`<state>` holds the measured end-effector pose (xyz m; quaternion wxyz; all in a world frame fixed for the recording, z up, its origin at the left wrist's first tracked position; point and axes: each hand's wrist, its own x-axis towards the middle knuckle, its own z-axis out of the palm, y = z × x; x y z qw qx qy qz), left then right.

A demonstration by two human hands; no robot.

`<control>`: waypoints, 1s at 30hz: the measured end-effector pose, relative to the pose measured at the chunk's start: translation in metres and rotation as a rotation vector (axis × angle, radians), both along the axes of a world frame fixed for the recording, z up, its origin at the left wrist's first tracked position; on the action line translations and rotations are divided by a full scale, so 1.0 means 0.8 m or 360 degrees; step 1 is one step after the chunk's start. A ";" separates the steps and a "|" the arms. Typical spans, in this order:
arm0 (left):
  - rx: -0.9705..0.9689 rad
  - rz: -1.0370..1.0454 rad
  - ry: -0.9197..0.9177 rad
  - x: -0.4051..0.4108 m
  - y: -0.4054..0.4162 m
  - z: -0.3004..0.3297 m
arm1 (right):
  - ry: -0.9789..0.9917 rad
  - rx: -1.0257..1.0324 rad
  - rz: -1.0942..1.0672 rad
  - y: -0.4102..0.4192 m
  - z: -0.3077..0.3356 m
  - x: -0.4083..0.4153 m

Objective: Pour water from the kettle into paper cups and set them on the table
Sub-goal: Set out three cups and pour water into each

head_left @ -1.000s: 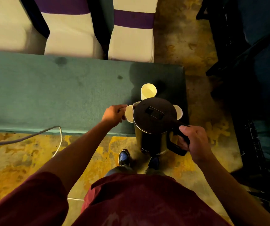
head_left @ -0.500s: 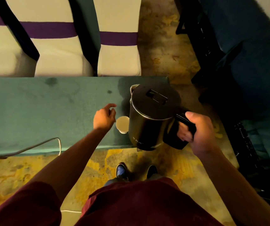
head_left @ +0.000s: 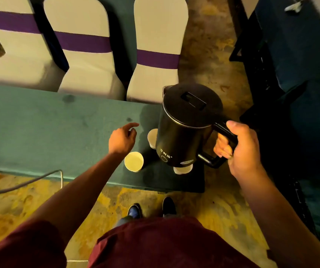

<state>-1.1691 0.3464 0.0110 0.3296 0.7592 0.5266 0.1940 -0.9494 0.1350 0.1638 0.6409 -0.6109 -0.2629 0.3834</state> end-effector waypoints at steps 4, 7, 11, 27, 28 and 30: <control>-0.0012 0.0152 0.0029 0.014 -0.005 -0.003 | -0.0051 -0.0005 0.0065 0.014 -0.003 0.046; -0.0043 0.0217 0.0041 0.022 -0.011 -0.004 | -0.0064 -0.0003 0.0097 0.023 -0.012 0.078; -0.0058 0.0274 0.0074 0.031 -0.017 -0.005 | -0.0055 -0.0026 0.0128 0.036 -0.035 0.117; -0.0091 0.0411 0.0166 0.022 -0.013 -0.009 | -0.0132 -0.0345 -0.0015 0.086 -0.146 0.113; -0.0101 0.0426 0.0165 0.024 -0.013 -0.010 | -0.0102 -0.0337 -0.0035 0.086 -0.151 0.112; -0.0129 0.0453 0.0150 0.027 -0.015 -0.013 | -0.0083 -0.0340 -0.0067 0.086 -0.162 0.111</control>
